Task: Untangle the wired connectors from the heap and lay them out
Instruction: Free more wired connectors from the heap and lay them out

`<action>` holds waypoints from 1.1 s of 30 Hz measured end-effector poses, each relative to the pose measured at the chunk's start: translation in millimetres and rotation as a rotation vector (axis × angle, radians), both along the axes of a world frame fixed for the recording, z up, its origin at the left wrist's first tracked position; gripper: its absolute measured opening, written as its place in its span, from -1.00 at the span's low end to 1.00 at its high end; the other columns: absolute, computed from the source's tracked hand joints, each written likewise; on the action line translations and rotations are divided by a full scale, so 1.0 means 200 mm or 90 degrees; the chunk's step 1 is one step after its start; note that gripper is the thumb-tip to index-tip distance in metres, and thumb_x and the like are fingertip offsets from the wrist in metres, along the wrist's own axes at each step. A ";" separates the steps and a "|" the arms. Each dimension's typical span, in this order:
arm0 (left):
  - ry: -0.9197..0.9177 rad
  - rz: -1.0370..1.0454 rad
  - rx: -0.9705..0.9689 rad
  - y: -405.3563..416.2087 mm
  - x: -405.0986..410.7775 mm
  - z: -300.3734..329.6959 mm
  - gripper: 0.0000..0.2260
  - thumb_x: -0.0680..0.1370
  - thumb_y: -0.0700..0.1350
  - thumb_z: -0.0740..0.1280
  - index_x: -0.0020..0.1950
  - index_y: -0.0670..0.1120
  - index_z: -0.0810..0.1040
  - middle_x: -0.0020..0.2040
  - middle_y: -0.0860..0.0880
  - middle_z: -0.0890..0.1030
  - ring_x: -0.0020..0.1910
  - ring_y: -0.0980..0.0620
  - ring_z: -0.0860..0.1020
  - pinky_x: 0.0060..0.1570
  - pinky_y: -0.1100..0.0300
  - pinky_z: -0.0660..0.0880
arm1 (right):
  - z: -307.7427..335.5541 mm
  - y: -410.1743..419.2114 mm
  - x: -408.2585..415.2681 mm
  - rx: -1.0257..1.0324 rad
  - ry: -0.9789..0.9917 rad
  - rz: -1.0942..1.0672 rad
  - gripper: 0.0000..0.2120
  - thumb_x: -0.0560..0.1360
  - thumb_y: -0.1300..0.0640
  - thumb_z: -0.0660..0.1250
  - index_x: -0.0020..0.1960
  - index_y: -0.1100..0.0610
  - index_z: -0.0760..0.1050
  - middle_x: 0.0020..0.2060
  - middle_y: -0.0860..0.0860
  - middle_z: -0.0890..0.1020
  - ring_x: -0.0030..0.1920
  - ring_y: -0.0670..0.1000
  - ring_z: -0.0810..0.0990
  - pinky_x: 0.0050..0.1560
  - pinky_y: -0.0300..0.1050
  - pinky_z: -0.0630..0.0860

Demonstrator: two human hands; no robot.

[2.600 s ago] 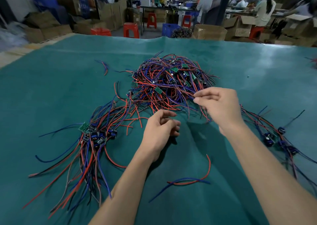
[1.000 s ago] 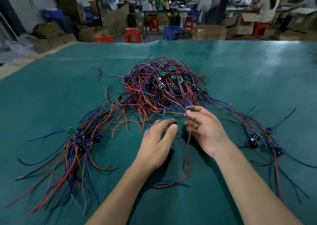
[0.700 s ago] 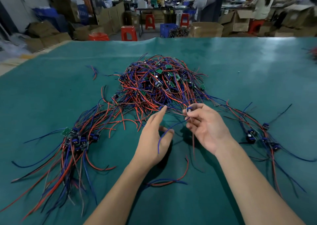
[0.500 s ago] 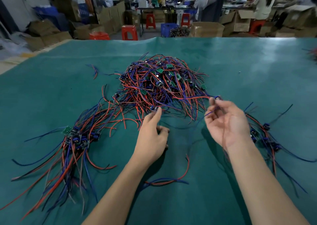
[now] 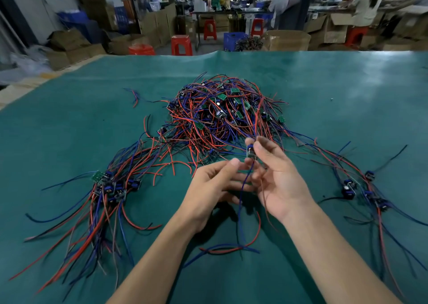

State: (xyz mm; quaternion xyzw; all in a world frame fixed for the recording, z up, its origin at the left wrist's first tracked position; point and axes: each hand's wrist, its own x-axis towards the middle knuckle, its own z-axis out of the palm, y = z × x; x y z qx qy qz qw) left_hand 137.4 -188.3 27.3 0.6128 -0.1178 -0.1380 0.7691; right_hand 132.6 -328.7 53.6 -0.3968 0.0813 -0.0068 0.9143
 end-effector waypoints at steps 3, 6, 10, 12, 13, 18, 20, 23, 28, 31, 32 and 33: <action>-0.026 0.008 0.020 -0.01 -0.01 -0.01 -0.79 0.49 0.00 0.40 0.02 -0.09 0.68 -0.09 -0.10 0.72 -0.29 0.01 0.67 -0.43 0.28 0.48 | -0.02 0.02 0.00 -0.013 0.025 -0.034 -0.79 0.49 0.27 0.40 0.07 0.06 0.52 -0.12 -0.04 0.75 -0.38 -0.09 0.63 -0.51 -0.34 0.44; -0.038 0.042 0.030 -0.01 0.00 -0.02 -0.81 0.45 -0.02 0.45 -0.05 -0.11 0.72 -0.17 -0.05 0.71 -0.38 0.06 0.62 -0.49 0.30 0.41 | -0.03 0.03 0.00 -0.018 0.030 -0.033 -0.79 0.51 0.30 0.39 0.11 0.10 0.56 -0.14 -0.03 0.75 -0.37 -0.09 0.63 -0.47 -0.33 0.47; -0.042 0.065 0.021 -0.01 0.02 -0.03 -0.85 0.46 -0.05 0.48 -0.12 -0.12 0.71 -0.25 -0.06 0.67 -0.45 0.09 0.57 -0.56 0.31 0.35 | -0.04 0.03 0.01 -0.028 0.030 -0.019 -0.80 0.51 0.37 0.38 0.06 0.15 0.64 -0.20 0.01 0.71 -0.31 -0.03 0.67 -0.39 -0.29 0.54; -0.031 0.059 0.010 -0.01 0.02 -0.03 -0.86 0.44 -0.04 0.49 -0.14 -0.10 0.72 -0.28 -0.07 0.65 -0.48 0.10 0.54 -0.58 0.32 0.33 | -0.05 0.02 0.01 -0.024 0.031 -0.028 -0.86 0.51 0.38 0.39 -0.02 0.17 0.63 -0.26 0.05 0.68 -0.29 0.00 0.69 -0.37 -0.28 0.58; -0.019 0.058 0.003 -0.01 0.03 -0.03 -0.85 0.42 -0.03 0.49 -0.15 -0.10 0.72 -0.31 -0.07 0.63 -0.50 0.11 0.52 -0.60 0.33 0.31 | -0.05 0.03 0.01 -0.021 0.031 -0.032 -0.88 0.51 0.37 0.39 -0.06 0.17 0.61 -0.27 0.08 0.67 -0.28 0.01 0.70 -0.36 -0.27 0.59; 0.071 0.020 -0.071 0.00 0.04 -0.02 -0.83 0.42 -0.13 0.44 -0.06 -0.19 0.70 -0.35 -0.07 0.56 -0.54 0.15 0.44 -0.64 0.39 0.25 | -0.06 0.04 0.03 -0.046 0.026 -0.063 -0.92 0.54 0.31 0.40 -0.12 0.20 0.62 -0.16 0.15 0.67 -0.12 0.11 0.68 -0.29 -0.27 0.62; 0.110 0.000 -0.117 0.01 0.05 -0.01 -0.79 0.41 -0.17 0.43 -0.01 -0.24 0.66 -0.35 -0.07 0.54 -0.53 0.15 0.42 -0.64 0.40 0.25 | -0.07 0.03 0.03 -0.062 0.022 -0.067 -0.91 0.56 0.32 0.38 -0.08 0.22 0.64 -0.05 0.17 0.68 -0.03 0.16 0.64 -0.25 -0.24 0.64; 0.119 -0.028 -0.123 0.02 0.05 -0.01 -0.83 0.41 -0.15 0.42 -0.05 -0.18 0.67 -0.37 -0.05 0.52 -0.52 0.13 0.43 -0.63 0.38 0.24 | -0.07 0.03 0.02 -0.112 0.019 -0.067 -0.93 0.54 0.29 0.42 -0.05 0.20 0.69 -0.01 0.23 0.68 -0.09 0.15 0.64 -0.27 -0.18 0.63; 0.116 -0.040 -0.110 0.01 0.05 -0.01 -0.92 0.45 -0.09 0.42 -0.18 -0.09 0.67 -0.32 -0.02 0.57 -0.41 0.15 0.50 -0.47 0.37 0.40 | -0.10 0.07 0.01 -0.172 -0.005 -0.072 -0.98 0.46 0.22 0.50 -0.12 0.15 0.71 -0.22 0.17 0.64 -0.25 0.12 0.59 -0.24 -0.03 0.61; 0.126 -0.047 -0.115 0.02 0.05 -0.01 -0.90 0.45 -0.07 0.42 -0.20 -0.07 0.67 -0.25 -0.06 0.62 -0.32 0.14 0.59 -0.34 0.35 0.52 | -0.11 0.07 0.02 -0.265 -0.039 -0.116 -0.88 0.51 0.24 0.48 -0.19 0.11 0.69 -0.29 0.07 0.66 -0.28 0.05 0.60 -0.27 -0.05 0.57; 0.126 -0.051 -0.116 0.03 0.05 -0.01 -0.90 0.46 -0.08 0.41 -0.21 -0.07 0.67 -0.24 -0.06 0.63 -0.30 0.11 0.60 -0.31 0.33 0.54 | -0.11 0.06 0.03 -0.301 -0.047 -0.133 -0.89 0.52 0.23 0.49 -0.19 0.10 0.68 -0.30 0.06 0.66 -0.27 0.04 0.60 -0.26 -0.04 0.56; 0.125 -0.055 -0.114 0.03 0.05 -0.01 -0.90 0.48 -0.10 0.40 -0.21 -0.07 0.67 -0.25 -0.05 0.63 -0.30 0.09 0.61 -0.30 0.31 0.55 | -0.12 0.05 0.03 -0.346 -0.058 -0.153 -0.90 0.52 0.22 0.49 -0.17 0.10 0.67 -0.30 0.06 0.67 -0.26 0.04 0.60 -0.24 -0.03 0.56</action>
